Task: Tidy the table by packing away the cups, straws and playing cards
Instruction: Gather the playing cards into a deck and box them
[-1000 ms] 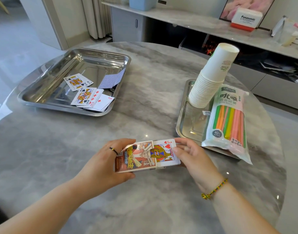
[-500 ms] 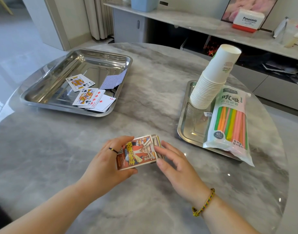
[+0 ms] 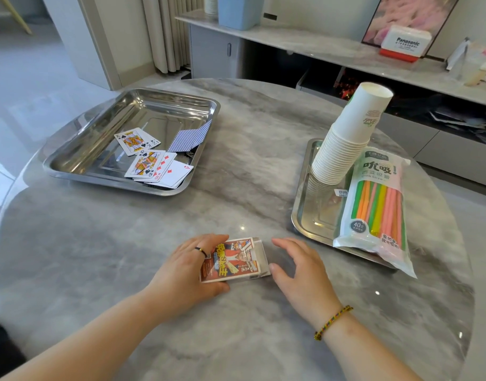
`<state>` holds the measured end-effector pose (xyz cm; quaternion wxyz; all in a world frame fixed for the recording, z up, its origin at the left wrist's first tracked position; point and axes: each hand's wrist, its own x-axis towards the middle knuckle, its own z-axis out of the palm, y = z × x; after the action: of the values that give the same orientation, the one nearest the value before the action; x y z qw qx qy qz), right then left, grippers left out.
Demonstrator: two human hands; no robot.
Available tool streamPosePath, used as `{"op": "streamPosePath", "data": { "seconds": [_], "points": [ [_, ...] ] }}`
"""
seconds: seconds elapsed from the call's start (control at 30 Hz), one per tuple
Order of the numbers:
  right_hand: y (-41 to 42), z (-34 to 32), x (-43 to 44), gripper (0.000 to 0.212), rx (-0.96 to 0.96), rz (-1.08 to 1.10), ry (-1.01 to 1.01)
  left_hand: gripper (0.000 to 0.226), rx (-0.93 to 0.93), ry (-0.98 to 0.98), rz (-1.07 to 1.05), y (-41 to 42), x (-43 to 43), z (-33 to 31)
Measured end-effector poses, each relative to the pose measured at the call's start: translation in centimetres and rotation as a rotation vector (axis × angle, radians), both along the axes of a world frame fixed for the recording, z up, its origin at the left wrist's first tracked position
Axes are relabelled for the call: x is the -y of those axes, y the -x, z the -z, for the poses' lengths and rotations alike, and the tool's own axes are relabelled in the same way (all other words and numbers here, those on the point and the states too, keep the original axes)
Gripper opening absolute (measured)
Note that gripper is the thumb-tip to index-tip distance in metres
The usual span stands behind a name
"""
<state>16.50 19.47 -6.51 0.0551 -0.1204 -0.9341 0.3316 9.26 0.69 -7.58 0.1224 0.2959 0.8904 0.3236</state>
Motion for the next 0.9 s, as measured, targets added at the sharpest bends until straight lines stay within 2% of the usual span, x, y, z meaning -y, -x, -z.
{"op": "streamPosePath", "data": {
  "seconds": [0.1,0.17,0.3,0.4,0.6,0.67,0.73,0.9],
  "points": [
    [0.1,0.6,-0.2,0.039,-0.004,0.0,-0.127,0.083,-0.007,0.047,0.06,0.2,0.3,-0.2],
    [0.1,1.0,-0.7,0.038,0.007,0.011,-0.152,0.077,-0.016,0.021,0.049,0.3,0.6,-0.5],
    [0.2,1.5,-1.3,0.038,0.017,-0.05,-0.218,0.033,-0.17,-0.139,-0.087,1.9,1.7,-2.4],
    [0.2,1.7,-1.3,0.038,-0.013,-0.072,-0.228,0.02,-0.289,-0.168,-0.213,5.0,2.6,-4.1],
    [0.2,1.7,-1.3,0.039,-0.011,-0.102,-0.256,0.036,-0.156,0.151,-0.468,13.8,2.3,-5.8],
    [0.3,1.7,-1.3,0.04,0.005,-0.103,-0.262,0.045,-0.066,0.182,-0.495,15.8,1.5,-5.5],
    [0.4,1.8,-1.5,0.04,0.007,-0.107,-0.259,0.05,-0.033,0.285,-0.416,17.3,0.9,-4.9],
    [0.8,2.1,-1.7,0.041,0.038,-0.132,-0.248,0.07,-0.066,0.721,-0.046,19.8,1.0,-4.8]
  ]
}}
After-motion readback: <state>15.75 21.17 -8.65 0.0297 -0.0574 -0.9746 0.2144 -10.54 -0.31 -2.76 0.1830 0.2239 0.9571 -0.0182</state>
